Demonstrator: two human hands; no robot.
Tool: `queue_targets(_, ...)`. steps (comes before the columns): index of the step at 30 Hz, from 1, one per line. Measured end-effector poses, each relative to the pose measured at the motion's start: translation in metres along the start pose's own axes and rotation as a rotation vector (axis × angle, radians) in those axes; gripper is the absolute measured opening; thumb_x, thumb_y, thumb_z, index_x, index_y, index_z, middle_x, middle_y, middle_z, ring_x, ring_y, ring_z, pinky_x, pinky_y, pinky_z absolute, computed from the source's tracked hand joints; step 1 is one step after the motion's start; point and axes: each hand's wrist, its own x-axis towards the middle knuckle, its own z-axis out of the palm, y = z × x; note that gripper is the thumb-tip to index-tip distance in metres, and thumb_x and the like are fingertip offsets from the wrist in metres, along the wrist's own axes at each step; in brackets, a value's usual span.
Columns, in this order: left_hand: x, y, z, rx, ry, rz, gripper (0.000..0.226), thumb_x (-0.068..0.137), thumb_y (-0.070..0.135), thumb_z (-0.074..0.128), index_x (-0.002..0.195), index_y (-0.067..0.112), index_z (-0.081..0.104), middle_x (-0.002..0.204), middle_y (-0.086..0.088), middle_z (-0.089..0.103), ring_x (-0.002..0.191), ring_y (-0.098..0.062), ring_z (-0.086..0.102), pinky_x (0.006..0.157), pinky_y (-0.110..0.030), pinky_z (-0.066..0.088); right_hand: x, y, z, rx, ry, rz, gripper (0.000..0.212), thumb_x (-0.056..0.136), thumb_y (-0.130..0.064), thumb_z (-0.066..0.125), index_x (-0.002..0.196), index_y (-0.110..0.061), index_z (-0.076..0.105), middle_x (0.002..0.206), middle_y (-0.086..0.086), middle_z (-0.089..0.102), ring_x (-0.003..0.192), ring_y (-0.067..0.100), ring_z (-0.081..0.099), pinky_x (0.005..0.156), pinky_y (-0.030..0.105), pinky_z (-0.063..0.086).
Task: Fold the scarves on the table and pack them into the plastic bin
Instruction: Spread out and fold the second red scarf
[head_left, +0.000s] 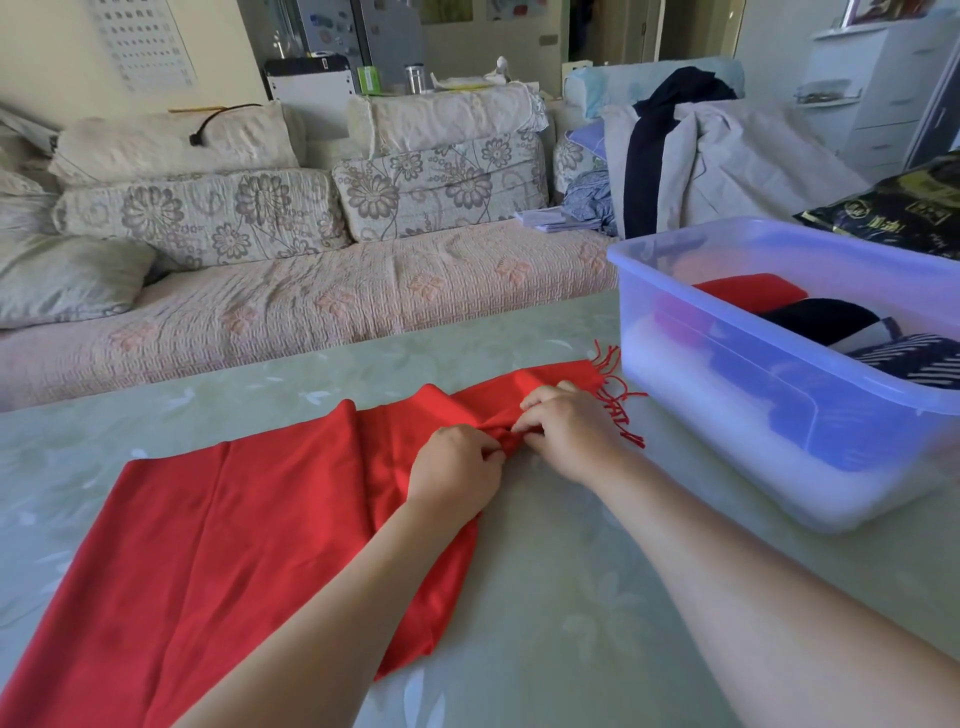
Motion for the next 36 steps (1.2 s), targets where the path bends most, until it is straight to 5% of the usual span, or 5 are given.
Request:
queue_targets(12,-0.012,0.07,-0.002,-0.566,-0.171,0.151,0.027,0.085,0.004,0.06,0.098,0.026,0.069,0.089,0.012,0.071,0.071,0.005,0.058,0.075,-0.013,0.044,-0.053,0.031,-0.085,-0.205,0.115,0.281,0.004,0.081,-0.023,0.062,0.084,-0.024,0.06,0.092,-0.003,0.066,0.09,0.026,0.063,0.065,0.03,0.042)
queue_targets(18,-0.018,0.082,0.027,-0.206,-0.042,0.29,0.033,0.081,0.009,0.057,0.109,0.022,0.066,0.111,0.005,0.066,0.103,-0.015,0.057,0.095,-0.034,0.044,-0.091,0.034,-0.123,-0.561,-0.504,0.349,0.021,0.074,-0.013,0.049,0.09,-0.019,0.06,0.098,0.0,0.065,0.09,0.026,0.062,0.065,0.03,0.04)
queue_targets(21,-0.026,0.078,0.033,0.017,-0.383,0.31,0.061,0.084,0.037,0.067,0.141,0.031,0.047,0.149,0.0,0.042,0.139,-0.02,0.033,0.116,-0.035,0.026,-0.099,0.027,-0.125,-0.514,-0.684,0.445,0.022,0.071,-0.013,0.048,0.088,-0.016,0.061,0.092,0.001,0.065,0.08,0.026,0.061,0.064,0.029,0.043)
queue_targets(29,-0.014,0.087,0.026,-0.236,-0.401,0.265,0.037,0.086,0.003,0.052,0.114,0.018,0.072,0.12,0.001,0.069,0.114,-0.013,0.06,0.094,-0.012,0.037,-0.093,0.032,-0.093,-0.119,-0.336,0.347,0.055,0.085,-0.008,0.045,0.134,-0.03,0.055,0.145,-0.006,0.047,0.133,0.021,0.048,0.107,0.039,0.042)
queue_targets(36,0.057,0.092,0.034,-0.043,-0.165,0.309,0.035,0.09,0.007,0.048,0.111,0.024,0.07,0.119,0.004,0.067,0.111,-0.017,0.061,0.092,-0.028,0.046,-0.083,0.048,-0.083,-0.319,-0.143,0.381,0.039,0.089,-0.004,0.044,0.121,-0.017,0.06,0.122,0.008,0.054,0.109,0.03,0.057,0.092,0.039,0.049)
